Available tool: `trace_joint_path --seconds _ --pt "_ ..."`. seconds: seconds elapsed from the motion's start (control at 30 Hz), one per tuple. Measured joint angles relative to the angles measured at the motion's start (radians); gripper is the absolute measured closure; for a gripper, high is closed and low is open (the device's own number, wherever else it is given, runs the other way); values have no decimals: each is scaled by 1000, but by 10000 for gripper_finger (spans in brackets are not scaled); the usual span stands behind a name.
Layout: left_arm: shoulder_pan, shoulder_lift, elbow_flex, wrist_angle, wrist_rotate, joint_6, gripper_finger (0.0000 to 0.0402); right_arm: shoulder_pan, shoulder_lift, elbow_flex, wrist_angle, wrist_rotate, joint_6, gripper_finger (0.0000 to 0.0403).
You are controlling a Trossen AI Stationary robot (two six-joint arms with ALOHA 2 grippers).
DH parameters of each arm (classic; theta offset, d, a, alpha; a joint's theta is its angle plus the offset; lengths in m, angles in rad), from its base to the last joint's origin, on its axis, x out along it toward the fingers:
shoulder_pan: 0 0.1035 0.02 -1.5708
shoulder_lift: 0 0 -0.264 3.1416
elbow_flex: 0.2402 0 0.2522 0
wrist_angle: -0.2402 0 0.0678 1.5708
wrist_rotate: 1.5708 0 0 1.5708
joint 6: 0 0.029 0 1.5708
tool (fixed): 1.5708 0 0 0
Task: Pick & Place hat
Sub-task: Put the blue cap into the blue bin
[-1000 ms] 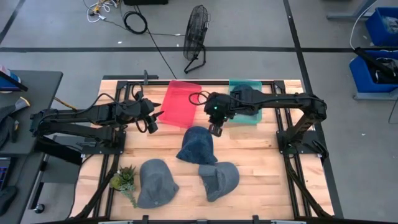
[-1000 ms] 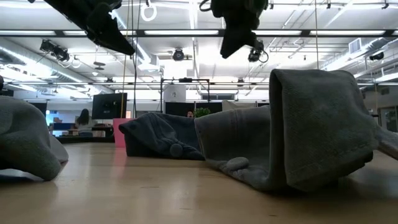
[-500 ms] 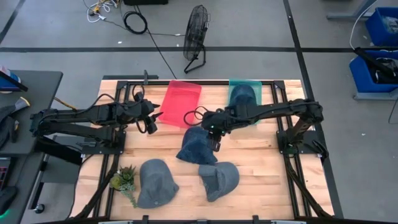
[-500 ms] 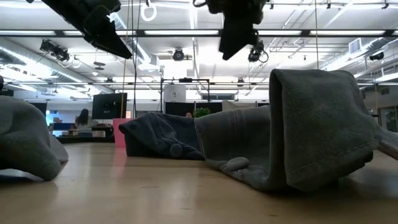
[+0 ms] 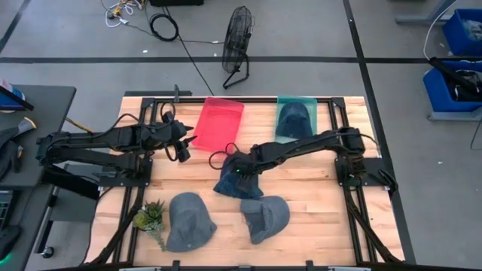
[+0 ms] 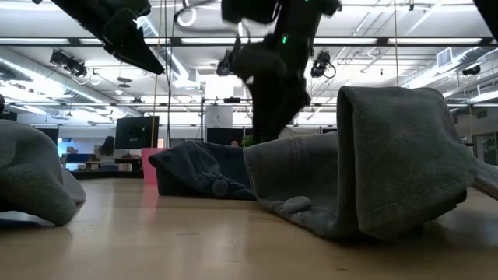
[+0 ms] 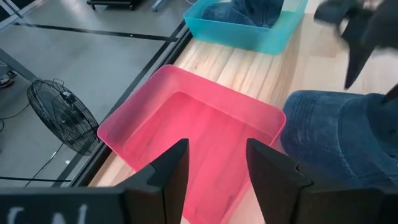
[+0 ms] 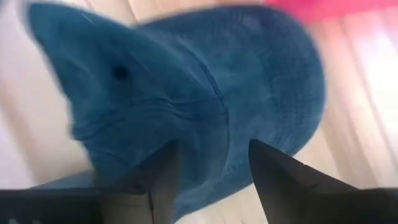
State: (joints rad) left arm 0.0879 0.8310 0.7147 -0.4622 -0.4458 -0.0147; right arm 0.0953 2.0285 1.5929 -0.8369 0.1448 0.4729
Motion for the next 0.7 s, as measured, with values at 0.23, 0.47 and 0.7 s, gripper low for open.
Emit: trace_joint_path --seconds 0.23,0.47,0.7 --pt "0 0 0 -8 0 0 236 -1 110 4 25 9 -40 211" --pt "0 0 0 -26 0 0 236 -5 77 0 -10 23 -65 348" --pt "0 0 0 -31 0 0 236 -23 -90 -3 -151 31 -89 377"
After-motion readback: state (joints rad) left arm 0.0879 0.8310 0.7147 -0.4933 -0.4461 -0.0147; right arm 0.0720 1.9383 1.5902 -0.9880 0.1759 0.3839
